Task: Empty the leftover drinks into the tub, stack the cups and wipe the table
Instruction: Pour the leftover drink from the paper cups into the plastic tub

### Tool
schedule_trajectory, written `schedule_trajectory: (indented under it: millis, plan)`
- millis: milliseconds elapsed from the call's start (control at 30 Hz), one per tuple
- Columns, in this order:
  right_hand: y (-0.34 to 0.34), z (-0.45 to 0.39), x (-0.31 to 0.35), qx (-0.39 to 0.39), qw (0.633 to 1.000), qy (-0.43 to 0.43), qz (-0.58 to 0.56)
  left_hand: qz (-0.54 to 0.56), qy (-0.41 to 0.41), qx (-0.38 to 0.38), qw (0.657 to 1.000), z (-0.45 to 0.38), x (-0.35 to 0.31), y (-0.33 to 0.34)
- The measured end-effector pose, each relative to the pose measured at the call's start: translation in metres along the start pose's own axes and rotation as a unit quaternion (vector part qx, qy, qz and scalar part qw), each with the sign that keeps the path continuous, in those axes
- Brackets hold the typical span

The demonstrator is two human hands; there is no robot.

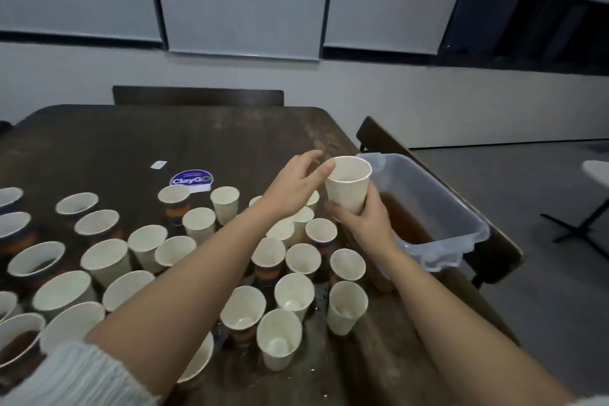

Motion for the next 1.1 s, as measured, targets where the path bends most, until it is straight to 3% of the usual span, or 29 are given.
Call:
schedule_trajectory:
  millis: [200, 533, 1100]
  plan:
    - [-0.090, -0.029, -0.046, -0.051, 0.996, 0.031, 0.065, -0.008, -0.026, 0.046, 0.999, -0.052, 0.028, 0.082]
    - [-0.145, -0.051, -0.122, -0.052, 0.984, 0.053, 0.162, -0.230, -0.065, 0.077, 0.968, -0.077, 0.077, 0.161]
    - [-0.163, -0.062, -0.137, -0.028, 0.960, 0.039, 0.277, -0.166, -0.093, 0.025, 0.981, -0.075, 0.092, 0.177]
Point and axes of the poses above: each hand's wrist, its own z-axis away from the middle knuckle, its own y-axis out of the palm, x = y × z, the point moved 1 cm from there along -z, towards the middle knuckle, and after that the axes turned 6 degrees about z, right-handed, at the moved point
